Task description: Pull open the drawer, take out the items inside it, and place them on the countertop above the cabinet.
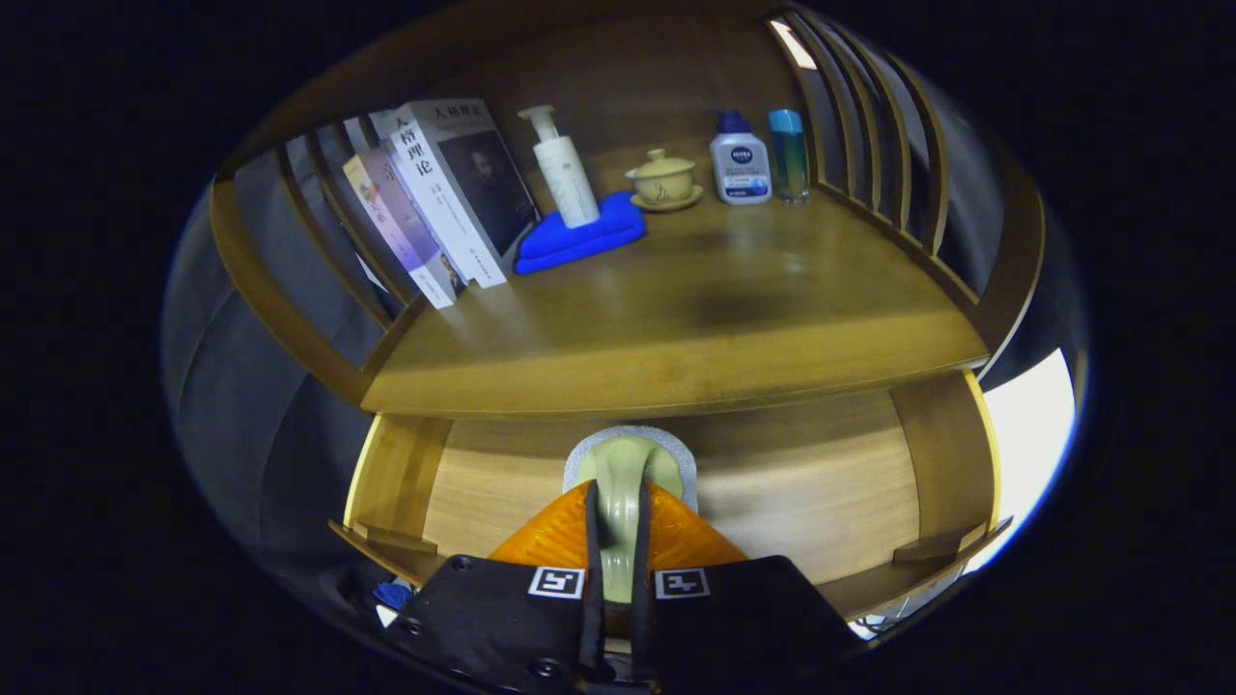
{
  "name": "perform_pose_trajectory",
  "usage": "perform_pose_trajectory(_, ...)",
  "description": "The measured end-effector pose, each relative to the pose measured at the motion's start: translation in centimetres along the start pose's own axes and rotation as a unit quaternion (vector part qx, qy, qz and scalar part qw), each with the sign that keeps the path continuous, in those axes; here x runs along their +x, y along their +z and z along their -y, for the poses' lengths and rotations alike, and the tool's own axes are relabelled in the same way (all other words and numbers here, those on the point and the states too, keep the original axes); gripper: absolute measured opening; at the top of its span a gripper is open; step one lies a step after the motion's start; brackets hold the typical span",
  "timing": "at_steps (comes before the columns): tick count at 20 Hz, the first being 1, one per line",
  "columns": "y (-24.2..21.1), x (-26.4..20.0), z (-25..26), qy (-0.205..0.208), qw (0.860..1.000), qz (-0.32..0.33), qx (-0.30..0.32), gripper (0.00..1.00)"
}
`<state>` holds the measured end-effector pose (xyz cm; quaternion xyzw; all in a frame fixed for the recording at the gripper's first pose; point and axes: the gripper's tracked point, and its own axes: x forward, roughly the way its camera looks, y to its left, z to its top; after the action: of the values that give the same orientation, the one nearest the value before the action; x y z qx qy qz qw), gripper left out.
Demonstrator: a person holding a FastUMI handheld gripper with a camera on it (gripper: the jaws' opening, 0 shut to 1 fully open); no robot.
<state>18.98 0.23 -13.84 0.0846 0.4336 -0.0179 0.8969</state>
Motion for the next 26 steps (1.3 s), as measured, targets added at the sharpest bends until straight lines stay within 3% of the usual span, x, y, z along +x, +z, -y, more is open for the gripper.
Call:
perform_pose_trajectory(4, 1.3, -1.9, -1.2, 0.013, 1.000, 0.021, -0.008, 0.12)
perform_pose_trajectory(10, 4.6, -3.3, -1.1, -0.010, 0.997, 0.068, -0.025, 0.13)
perform_pose_trajectory(20, 10.7, -1.6, -1.5, -0.016, 0.994, 0.103, 0.029, 0.13)
perform_pose_trajectory(26, 13.6, 0.0, -1.6, -0.024, 0.991, 0.130, 0.023, 0.12)
